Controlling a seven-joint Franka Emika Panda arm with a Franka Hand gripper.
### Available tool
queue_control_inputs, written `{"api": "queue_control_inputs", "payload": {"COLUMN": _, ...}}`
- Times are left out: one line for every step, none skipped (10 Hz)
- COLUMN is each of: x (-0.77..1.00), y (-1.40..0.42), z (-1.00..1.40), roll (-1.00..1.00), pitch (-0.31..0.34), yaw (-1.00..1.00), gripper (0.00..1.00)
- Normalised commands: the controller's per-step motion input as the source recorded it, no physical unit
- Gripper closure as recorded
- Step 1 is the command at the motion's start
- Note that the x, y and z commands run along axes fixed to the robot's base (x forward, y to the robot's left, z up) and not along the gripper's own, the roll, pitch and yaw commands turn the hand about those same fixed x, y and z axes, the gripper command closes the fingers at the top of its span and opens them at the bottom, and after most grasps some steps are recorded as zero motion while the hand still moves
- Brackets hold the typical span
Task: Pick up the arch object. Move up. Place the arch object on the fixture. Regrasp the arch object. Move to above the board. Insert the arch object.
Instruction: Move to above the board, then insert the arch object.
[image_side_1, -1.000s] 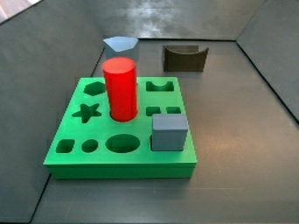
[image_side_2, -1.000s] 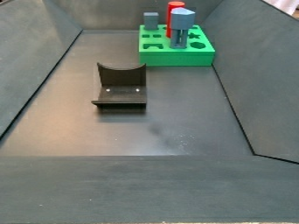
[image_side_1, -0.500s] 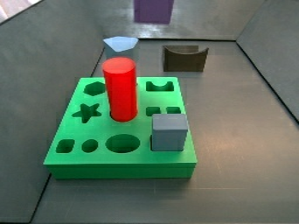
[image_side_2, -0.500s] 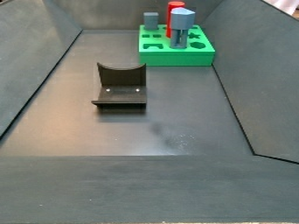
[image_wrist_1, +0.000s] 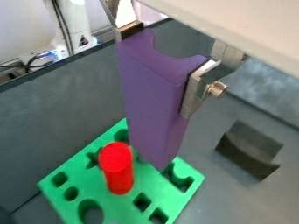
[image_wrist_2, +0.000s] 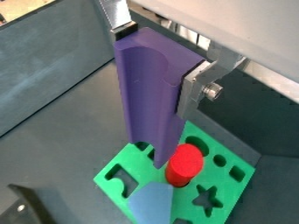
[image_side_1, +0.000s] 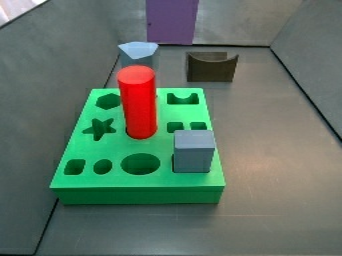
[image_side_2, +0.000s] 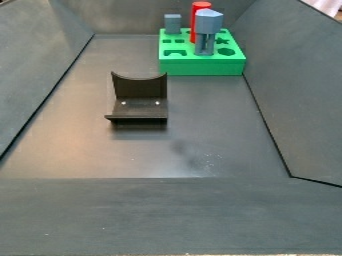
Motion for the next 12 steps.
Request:
{"api": "queue_control_inputs", "payload": {"x": -0.03, "y": 0.01, "z": 0.0, "roll": -0.26, "pitch": -0.015, "yaw": -0.02, "gripper": 1.0}}
{"api": "queue_control_inputs", "payload": {"x": 0.0, "y": -0.04, "z": -0.02, "roll": 0.0, "pitch": 0.0, "yaw": 0.0, "gripper": 1.0}}
{"api": "queue_control_inputs", "payload": {"x": 0.12, "y": 0.06, "z": -0.17, "roll": -0.04, "pitch": 0.014, "yaw": -0.09, "gripper": 1.0}}
{"api": "queue_control_inputs", "payload": {"x": 0.77, "y": 0.13, "z": -0.57, "roll": 0.01, "pitch": 0.15, "yaw": -0.08, "gripper": 1.0}}
{"api": "queue_control_inputs", "payload": {"x": 1.0, "y": 0.23, "z": -0.53, "roll": 0.0, "pitch": 0.154, "yaw": 0.0, "gripper": 1.0}}
{"api": "queue_control_inputs", "payload": {"x": 0.96, "y": 0.39, "z": -0.61, "roll": -0.12, "pitch": 0.091, "yaw": 0.01, "gripper": 1.0}}
{"api": "queue_control_inputs", "payload": {"x": 0.72, "y": 0.27, "z": -0.69, "roll": -0.08, "pitch": 0.0, "yaw": 0.34, "gripper": 1.0}}
{"api": "queue_control_inputs", "payload": {"x": 0.43, "y": 0.47, "z": -0.59, "roll": -0.01, "pitch": -0.023, "yaw": 0.39, "gripper": 1.0}}
{"api": "queue_control_inputs", "payload": {"x": -0.01, "y": 0.59, "z": -0.7, "roll": -0.07, "pitch": -0.17, "yaw": 0.07, "gripper": 1.0}}
{"api": "queue_control_inputs", "payload": {"x": -0.11, "y": 0.52, "z": -0.65, "roll": -0.16, "pitch": -0.211, "yaw": 0.0, "gripper": 1.0}}
{"api": "queue_control_inputs", "payload": {"x": 0.0, "y": 0.28, "z": -0.54, "roll": -0.13, "pitch": -0.127, "yaw": -0.09, "gripper": 1.0}}
{"api": "queue_control_inputs", "payload": {"x": -0.08, "y": 0.2, "z": -0.53, "roll": -0.08, "pitch": -0.164, "yaw": -0.16, "gripper": 1.0}}
